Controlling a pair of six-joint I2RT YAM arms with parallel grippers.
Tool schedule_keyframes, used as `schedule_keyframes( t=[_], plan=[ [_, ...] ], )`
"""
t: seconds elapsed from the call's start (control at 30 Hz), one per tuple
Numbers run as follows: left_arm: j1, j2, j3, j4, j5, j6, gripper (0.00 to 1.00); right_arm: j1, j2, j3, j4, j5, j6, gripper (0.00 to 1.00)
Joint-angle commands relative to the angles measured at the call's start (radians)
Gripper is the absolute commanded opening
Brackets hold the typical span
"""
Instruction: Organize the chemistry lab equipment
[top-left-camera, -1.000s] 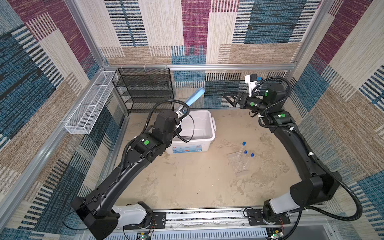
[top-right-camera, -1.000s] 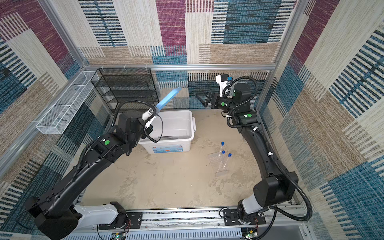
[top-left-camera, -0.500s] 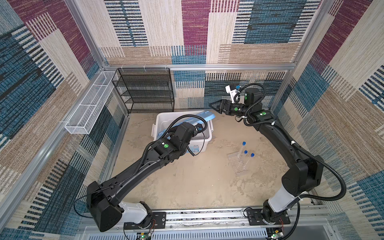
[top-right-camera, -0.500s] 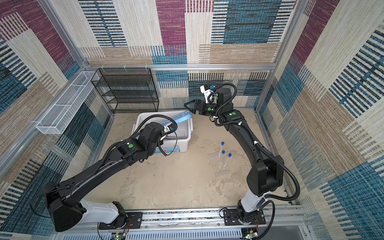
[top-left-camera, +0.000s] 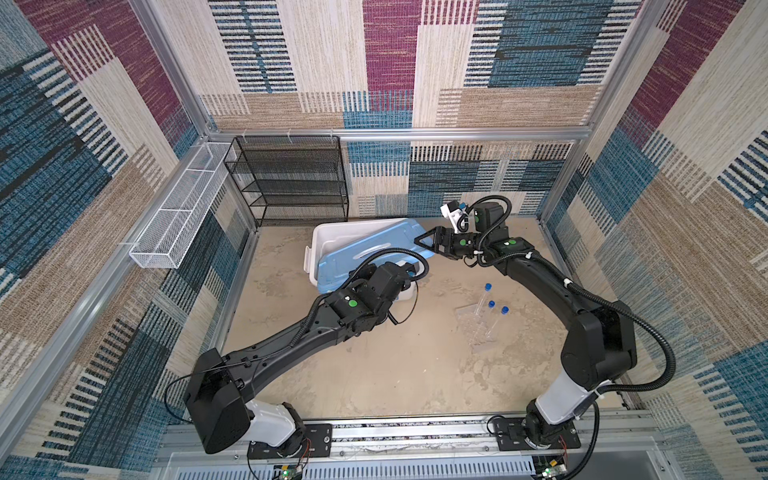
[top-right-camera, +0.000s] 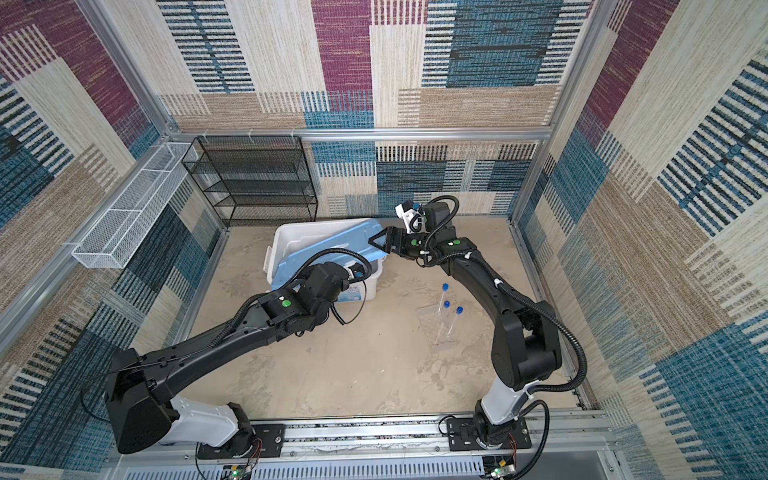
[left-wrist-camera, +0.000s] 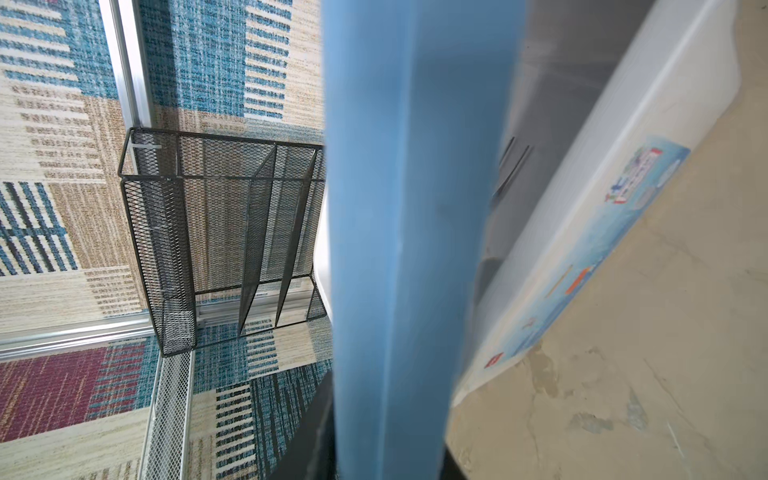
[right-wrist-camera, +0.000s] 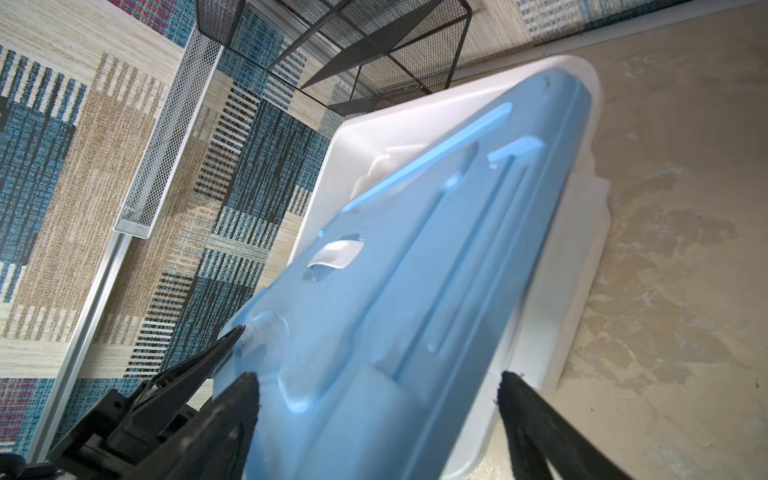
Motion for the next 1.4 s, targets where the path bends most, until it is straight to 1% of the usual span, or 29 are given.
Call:
schedule_keyframes(
  t=[0.0, 0.03, 0.07, 0.17, 0.23, 0.5, 0.6, 0.7, 0.77, 0.87, 0.93, 1.03, 1.17, 1.3, 1.37],
  plan=[
    [-0.025, 0.010, -0.011, 0.014, -0.031, -0.068, 0.30, 0.003, 0.000, -0.032, 0.075, -0.039, 0.030, 0.83],
    [-0.036, 0.014, -0.017, 0.013, -0.031, -0.085, 0.35, 0.002, -0.003, -0.046, 0.086, -0.046, 0.036, 0.81],
    [-0.042, 0.019, -0.021, 0.007, -0.031, -0.106, 0.37, 0.003, -0.008, -0.061, 0.096, -0.051, 0.043, 0.79],
    [-0.050, 0.036, -0.032, -0.014, -0.028, -0.154, 0.39, 0.004, -0.031, -0.097, 0.120, -0.042, 0.054, 0.74],
    [-0.051, 0.044, -0.043, -0.017, -0.032, -0.178, 0.40, 0.008, -0.041, -0.112, 0.120, -0.037, 0.054, 0.72],
    [-0.050, 0.046, -0.049, -0.056, -0.057, -0.316, 0.50, 0.023, -0.048, -0.151, 0.134, -0.026, 0.062, 0.70],
    [-0.049, 0.051, -0.052, -0.094, -0.042, -0.378, 0.55, 0.026, -0.042, -0.148, 0.101, 0.003, 0.043, 0.69],
    [-0.049, 0.049, -0.061, -0.111, -0.041, -0.435, 0.59, 0.028, -0.050, -0.155, 0.061, 0.057, 0.018, 0.70],
    [-0.050, 0.033, -0.065, -0.117, -0.030, -0.480, 0.60, 0.030, -0.055, -0.163, 0.050, 0.076, 0.007, 0.69],
    [-0.049, 0.009, -0.083, -0.102, 0.012, -0.517, 0.62, 0.038, -0.054, -0.172, 0.048, 0.084, -0.001, 0.69],
    [-0.045, 0.012, -0.093, -0.096, 0.004, -0.531, 0.64, 0.044, -0.058, -0.182, 0.062, 0.087, 0.004, 0.69],
    [-0.030, 0.031, -0.086, -0.126, -0.009, -0.588, 0.64, 0.062, -0.069, -0.185, 0.075, 0.103, 0.011, 0.69],
    [-0.019, 0.032, -0.097, -0.152, -0.015, -0.673, 0.64, 0.088, -0.083, -0.159, 0.037, 0.168, -0.003, 0.68],
    [-0.007, 0.039, -0.097, -0.157, -0.010, -0.704, 0.64, 0.096, -0.070, -0.136, 0.017, 0.190, -0.005, 0.68],
    [-0.006, 0.048, -0.087, -0.175, -0.017, -0.726, 0.64, 0.105, -0.052, -0.110, -0.018, 0.228, -0.028, 0.69]
  ],
)
